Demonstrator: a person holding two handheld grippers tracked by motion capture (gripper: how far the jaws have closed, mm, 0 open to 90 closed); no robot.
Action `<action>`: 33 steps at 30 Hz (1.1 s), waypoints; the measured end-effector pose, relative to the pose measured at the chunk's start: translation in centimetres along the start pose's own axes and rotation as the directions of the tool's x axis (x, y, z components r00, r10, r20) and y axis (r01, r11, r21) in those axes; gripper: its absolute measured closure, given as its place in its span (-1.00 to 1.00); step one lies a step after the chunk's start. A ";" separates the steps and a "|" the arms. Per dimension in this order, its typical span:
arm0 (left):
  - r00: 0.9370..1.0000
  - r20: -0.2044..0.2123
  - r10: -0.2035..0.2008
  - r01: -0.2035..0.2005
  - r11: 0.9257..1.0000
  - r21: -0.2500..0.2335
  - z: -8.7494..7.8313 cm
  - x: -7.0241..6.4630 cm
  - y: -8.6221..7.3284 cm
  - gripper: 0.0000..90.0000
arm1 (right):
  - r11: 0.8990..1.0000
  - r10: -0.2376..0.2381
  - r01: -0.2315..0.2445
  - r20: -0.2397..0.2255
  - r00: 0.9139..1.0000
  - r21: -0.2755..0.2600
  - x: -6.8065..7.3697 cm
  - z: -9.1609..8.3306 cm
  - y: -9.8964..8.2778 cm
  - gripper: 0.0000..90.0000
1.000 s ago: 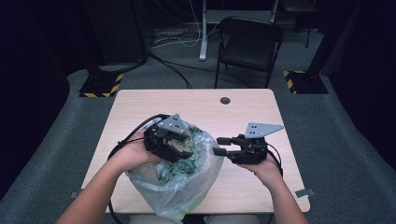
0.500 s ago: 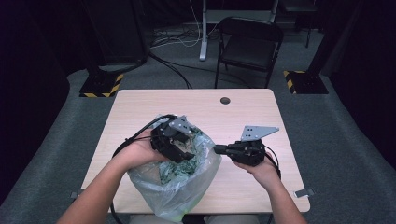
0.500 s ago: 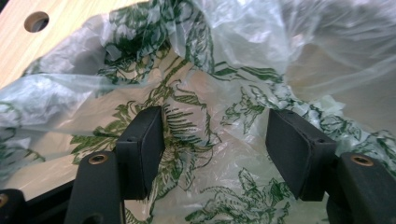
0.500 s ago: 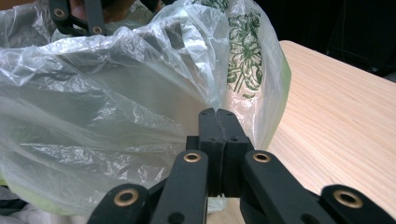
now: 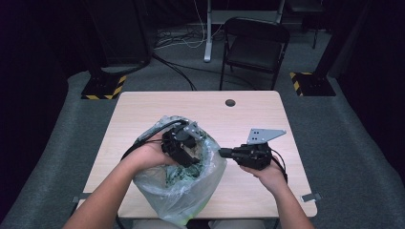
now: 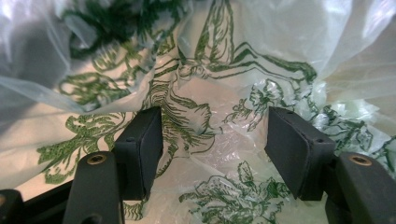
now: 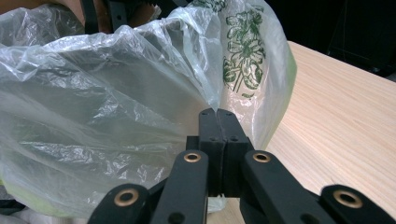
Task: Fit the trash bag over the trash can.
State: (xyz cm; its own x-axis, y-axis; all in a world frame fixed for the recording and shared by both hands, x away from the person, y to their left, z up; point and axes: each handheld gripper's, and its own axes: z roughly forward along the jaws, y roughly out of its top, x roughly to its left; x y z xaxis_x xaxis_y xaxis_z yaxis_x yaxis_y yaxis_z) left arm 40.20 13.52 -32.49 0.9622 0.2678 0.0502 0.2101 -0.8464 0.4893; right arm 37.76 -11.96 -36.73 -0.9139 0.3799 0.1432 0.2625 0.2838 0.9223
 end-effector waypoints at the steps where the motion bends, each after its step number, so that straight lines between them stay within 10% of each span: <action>1: 1.000 -0.002 0.001 -0.001 1.000 0.003 0.1 0.0 0.0 -0.19 | 1.000 0.001 -0.001 0.000 1.000 -0.001 0.0 0.0 0.0 1.00; 21: 0.999 0.012 0.034 -0.036 0.988 0.153 2.1 -0.3 -0.3 -0.16 | 1.000 0.001 -0.001 -0.005 1.000 0.002 0.1 0.3 -0.1 1.00; 33: 0.998 -0.008 0.066 -0.065 0.994 0.090 -1.2 -0.9 0.5 -0.16 | 1.000 0.001 -0.001 0.002 1.000 -0.005 0.1 0.2 -0.1 1.00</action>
State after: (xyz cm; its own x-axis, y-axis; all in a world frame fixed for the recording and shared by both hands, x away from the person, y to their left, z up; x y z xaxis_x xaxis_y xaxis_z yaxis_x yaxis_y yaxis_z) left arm 39.26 13.41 -31.26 0.9724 0.2154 0.0895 0.1620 -0.8999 0.4049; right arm 37.71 -11.81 -36.87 -0.9130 0.3822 0.1429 0.2616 0.2795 0.9238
